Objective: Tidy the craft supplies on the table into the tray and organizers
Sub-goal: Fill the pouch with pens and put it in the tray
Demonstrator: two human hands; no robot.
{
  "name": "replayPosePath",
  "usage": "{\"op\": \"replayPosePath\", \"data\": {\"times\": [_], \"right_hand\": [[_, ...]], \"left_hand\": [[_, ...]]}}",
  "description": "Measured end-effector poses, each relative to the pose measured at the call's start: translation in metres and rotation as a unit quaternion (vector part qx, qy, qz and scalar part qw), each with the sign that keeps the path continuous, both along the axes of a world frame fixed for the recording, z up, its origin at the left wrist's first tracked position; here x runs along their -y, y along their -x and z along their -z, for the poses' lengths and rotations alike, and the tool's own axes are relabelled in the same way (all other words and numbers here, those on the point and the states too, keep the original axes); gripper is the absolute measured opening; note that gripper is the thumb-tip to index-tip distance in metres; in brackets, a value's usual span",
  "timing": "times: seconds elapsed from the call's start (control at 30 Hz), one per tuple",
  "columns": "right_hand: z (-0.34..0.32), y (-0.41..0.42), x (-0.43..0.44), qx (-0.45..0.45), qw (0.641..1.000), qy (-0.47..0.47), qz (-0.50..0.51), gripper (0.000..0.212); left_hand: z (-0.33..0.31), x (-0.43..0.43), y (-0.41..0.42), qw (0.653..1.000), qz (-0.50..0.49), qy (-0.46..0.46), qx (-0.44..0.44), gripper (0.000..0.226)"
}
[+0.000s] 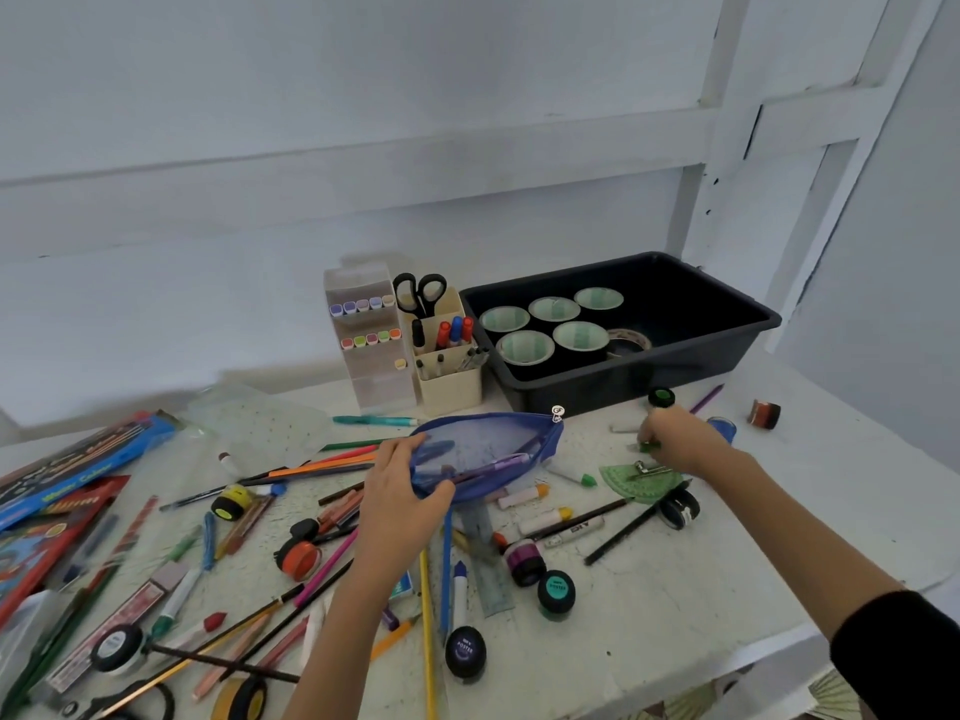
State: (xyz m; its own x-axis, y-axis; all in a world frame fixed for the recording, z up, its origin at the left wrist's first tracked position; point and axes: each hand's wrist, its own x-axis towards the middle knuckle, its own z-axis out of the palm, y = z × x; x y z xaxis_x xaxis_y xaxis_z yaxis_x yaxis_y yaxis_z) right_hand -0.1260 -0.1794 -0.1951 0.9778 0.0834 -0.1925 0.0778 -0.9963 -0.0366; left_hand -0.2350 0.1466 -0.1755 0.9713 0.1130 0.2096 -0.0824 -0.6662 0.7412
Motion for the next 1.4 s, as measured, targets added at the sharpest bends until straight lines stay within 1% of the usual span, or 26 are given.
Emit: {"op": "replayPosePath", "data": {"times": [0.13,0.2,0.27,0.3,0.37,0.47,0.53,0.57,0.6,0.67,0.73,0.77,0.83,0.9,0.93,0.97,1.03,1.1,1.13,1.2,1.23,1.27,1.3,1.33,1.37,1.4], "right_hand": [[0.008,0.003,-0.002,0.027,0.999,0.019,0.000,0.033],[0.006,0.003,-0.004,0.053,0.998,-0.021,-0.010,0.030],[-0.008,0.003,-0.011,0.108,0.988,-0.108,-0.036,0.022],[-0.020,0.004,-0.017,0.143,0.974,-0.166,-0.051,0.021],[-0.050,0.010,-0.033,0.227,0.930,-0.274,-0.095,0.020],[-0.100,0.027,-0.062,0.308,0.857,-0.384,-0.152,0.023],[-0.126,0.042,-0.083,0.336,0.814,-0.443,-0.168,0.024],[-0.134,0.048,-0.093,0.330,0.799,-0.473,-0.169,0.025],[-0.137,0.054,-0.103,0.312,0.793,-0.496,-0.168,0.025],[-0.127,0.062,-0.120,0.251,0.801,-0.514,-0.176,0.026],[-0.103,0.064,-0.134,0.194,0.830,-0.481,-0.207,0.025],[-0.089,0.062,-0.140,0.177,0.851,-0.437,-0.232,0.024],[-0.063,0.055,-0.149,0.140,0.897,-0.315,-0.276,0.023],[-0.043,0.047,-0.158,0.101,0.932,-0.204,-0.281,0.025],[-0.036,0.044,-0.161,0.087,0.943,-0.175,-0.271,0.027],[-0.030,0.042,-0.163,0.076,0.947,-0.169,-0.262,0.028],[-0.025,0.041,-0.163,0.056,0.942,-0.208,-0.255,0.028],[-0.032,0.043,-0.155,0.066,0.926,-0.282,-0.243,0.025],[-0.038,0.045,-0.147,0.095,0.912,-0.329,-0.227,0.022],[-0.047,0.046,-0.127,0.205,0.873,-0.408,-0.170,0.018],[-0.049,0.043,-0.114,0.259,0.858,-0.425,-0.129,0.017],[-0.051,0.040,-0.100,0.293,0.856,-0.419,-0.083,0.017],[-0.051,0.036,-0.085,0.293,0.872,-0.391,-0.033,0.018],[-0.048,0.032,-0.069,0.256,0.906,-0.338,0.007,0.019],[-0.043,0.028,-0.054,0.184,0.948,-0.258,0.024,0.022],[-0.036,0.025,-0.042,0.101,0.979,-0.175,0.019,0.027]], "left_hand": [[0.000,0.004,-0.004,1.000,0.001,0.000,0.010,0.051],[0.001,0.006,-0.006,1.000,0.002,0.002,0.009,0.051],[0.001,0.008,-0.008,1.000,0.004,-0.001,0.005,0.051],[0.002,0.008,-0.009,1.000,0.006,-0.002,0.001,0.052],[0.002,0.010,-0.010,1.000,0.008,0.000,-0.008,0.053],[0.001,0.014,-0.011,1.000,0.012,0.005,-0.008,0.051],[0.001,0.016,-0.011,1.000,0.017,0.008,-0.011,0.051],[0.001,0.017,-0.011,1.000,0.018,0.010,-0.011,0.051],[0.001,0.017,-0.011,1.000,0.018,0.011,-0.010,0.051],[0.001,0.018,-0.010,1.000,0.018,0.011,-0.008,0.051],[0.002,0.018,-0.009,1.000,0.018,0.010,-0.006,0.051],[0.002,0.018,-0.008,1.000,0.018,0.010,-0.004,0.050],[0.002,0.020,-0.008,1.000,0.017,0.007,0.002,0.050],[0.001,0.021,-0.008,1.000,0.020,-0.001,0.006,0.051],[0.001,0.021,-0.007,1.000,0.021,-0.006,0.007,0.052],[0.001,0.022,-0.007,1.000,0.023,-0.011,0.007,0.053],[0.002,0.021,-0.006,1.000,0.024,-0.013,0.006,0.055],[0.002,0.021,-0.005,1.000,0.026,-0.002,0.000,0.054],[0.002,0.020,-0.005,1.000,0.025,0.004,-0.002,0.053],[0.001,0.019,-0.005,1.000,0.026,0.008,-0.002,0.052],[0.002,0.019,-0.005,1.000,0.026,0.009,-0.002,0.052],[0.002,0.019,-0.005,1.000,0.026,0.009,-0.001,0.052],[0.003,0.019,-0.005,1.000,0.025,0.008,-0.001,0.052],[0.003,0.020,-0.006,1.000,0.024,0.007,-0.001,0.052],[0.003,0.020,-0.006,1.000,0.023,0.007,0.000,0.052],[0.003,0.021,-0.005,1.000,0.023,0.008,0.000,0.052]]}}
